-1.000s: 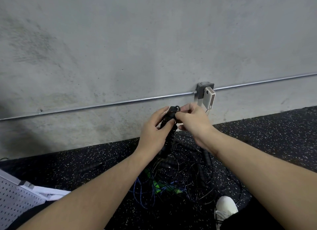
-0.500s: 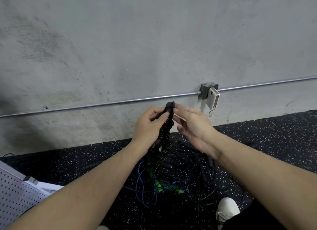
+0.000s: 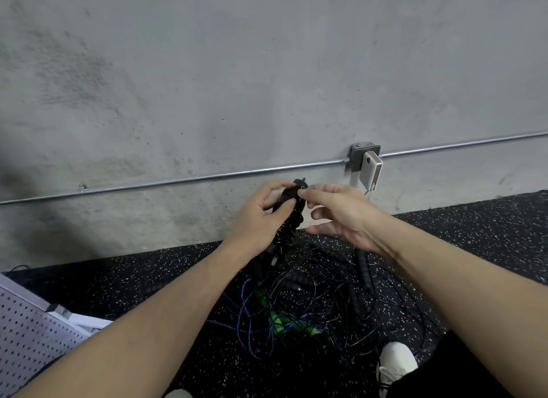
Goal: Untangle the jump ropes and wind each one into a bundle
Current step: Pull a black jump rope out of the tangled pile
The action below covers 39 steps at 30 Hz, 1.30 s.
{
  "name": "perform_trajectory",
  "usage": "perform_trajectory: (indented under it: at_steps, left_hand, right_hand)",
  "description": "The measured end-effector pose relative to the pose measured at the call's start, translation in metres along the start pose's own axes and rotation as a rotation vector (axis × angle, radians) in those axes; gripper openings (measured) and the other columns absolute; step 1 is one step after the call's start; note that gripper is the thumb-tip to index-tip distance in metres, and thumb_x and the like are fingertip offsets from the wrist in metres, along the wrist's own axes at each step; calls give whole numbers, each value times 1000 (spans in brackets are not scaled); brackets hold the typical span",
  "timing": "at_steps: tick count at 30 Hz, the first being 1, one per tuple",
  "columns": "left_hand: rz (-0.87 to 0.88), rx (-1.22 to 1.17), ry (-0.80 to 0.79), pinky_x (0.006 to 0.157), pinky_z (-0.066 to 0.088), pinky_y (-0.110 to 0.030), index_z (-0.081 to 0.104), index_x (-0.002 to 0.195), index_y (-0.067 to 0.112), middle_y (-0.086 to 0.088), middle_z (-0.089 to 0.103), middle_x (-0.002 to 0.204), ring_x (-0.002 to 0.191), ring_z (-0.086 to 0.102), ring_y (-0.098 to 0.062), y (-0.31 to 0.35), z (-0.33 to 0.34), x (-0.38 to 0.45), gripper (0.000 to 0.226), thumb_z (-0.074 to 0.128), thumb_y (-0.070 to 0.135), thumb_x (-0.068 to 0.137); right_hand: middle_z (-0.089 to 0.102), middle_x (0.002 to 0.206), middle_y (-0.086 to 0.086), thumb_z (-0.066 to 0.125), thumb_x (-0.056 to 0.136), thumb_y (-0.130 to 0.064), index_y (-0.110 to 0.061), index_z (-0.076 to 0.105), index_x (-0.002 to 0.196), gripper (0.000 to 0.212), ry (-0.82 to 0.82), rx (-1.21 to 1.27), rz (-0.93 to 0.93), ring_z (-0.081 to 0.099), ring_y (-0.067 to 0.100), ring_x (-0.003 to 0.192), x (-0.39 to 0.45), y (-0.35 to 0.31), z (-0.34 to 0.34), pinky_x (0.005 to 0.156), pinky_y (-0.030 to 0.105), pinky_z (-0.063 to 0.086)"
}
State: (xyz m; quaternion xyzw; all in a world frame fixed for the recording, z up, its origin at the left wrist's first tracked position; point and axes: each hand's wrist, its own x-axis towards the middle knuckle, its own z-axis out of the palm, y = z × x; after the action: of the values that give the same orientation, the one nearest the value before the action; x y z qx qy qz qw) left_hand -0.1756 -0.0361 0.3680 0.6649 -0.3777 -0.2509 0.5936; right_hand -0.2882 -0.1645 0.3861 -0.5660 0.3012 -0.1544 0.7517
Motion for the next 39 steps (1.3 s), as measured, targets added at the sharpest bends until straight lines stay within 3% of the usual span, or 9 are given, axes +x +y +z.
perform_trajectory:
  at_steps: [5,8,11,18,23,26,30,34,39]
  left_hand:
    - [-105,-82,-7,90,56,-35,54,136,51,8,73,123,100,74,-11,0,-1,0,45,67,31,98]
    - [-284,-480,-156,97,53,-50,53,141,46,-3,71,127,105,71,-23,-1,7,-3,42,57,38,101]
    - [-390,-742,-298,79,55,-51,54,142,43,-11,68,121,90,65,-32,-2,20,-9,40,50,41,102]
    - [-336,-358,-138,70,57,-37,58,130,61,1,74,118,80,70,-15,1,19,-6,30,48,55,102]
    - [-260,-131,-5,83,49,-16,67,115,63,25,72,113,105,65,5,1,14,-4,23,60,49,98]
    - [-201,-55,2,77,42,-1,64,116,63,34,66,110,99,58,21,4,11,-4,25,58,43,101]
    - [-144,51,37,95,36,-11,55,122,72,30,60,134,125,51,8,3,9,-6,31,57,51,99]
    - [-80,105,-5,80,44,-6,25,147,67,49,56,108,101,56,15,0,5,-5,78,73,40,92]
    - [-141,363,-30,53,47,-16,6,155,58,12,66,101,68,61,-10,1,-5,6,92,67,24,95]
  right_hand:
    - [51,64,-2,73,89,-14,-6,66,102,17,-58,50,-32,53,8,54,-1,0,-1,52,33,58]
    - [53,64,-3,70,91,-12,-5,62,105,17,-79,155,-51,53,8,52,0,-2,1,47,29,57]
    - [49,64,-3,68,93,-13,-7,63,95,8,-97,142,-11,47,6,51,-1,-4,-4,44,26,55]
    - [61,76,-2,70,92,-21,-7,65,111,24,-193,-53,33,52,6,54,-10,-7,-21,44,29,58]
    - [56,70,0,69,94,-19,-13,64,92,7,-154,-142,-53,46,6,50,-9,-1,-13,44,27,55]
    - [53,63,0,68,94,-16,-14,63,90,7,-98,-125,-127,41,7,46,-9,3,-6,46,27,54]
    - [45,56,-1,68,94,-16,-11,63,93,7,-30,-147,-165,37,9,40,-5,6,2,50,31,58]
    - [41,48,-5,70,93,-17,-11,59,87,14,52,-144,-190,36,13,38,-1,0,5,50,30,56]
    - [41,48,2,67,94,-10,-6,55,87,15,93,-112,-276,37,13,39,5,7,18,56,37,60]
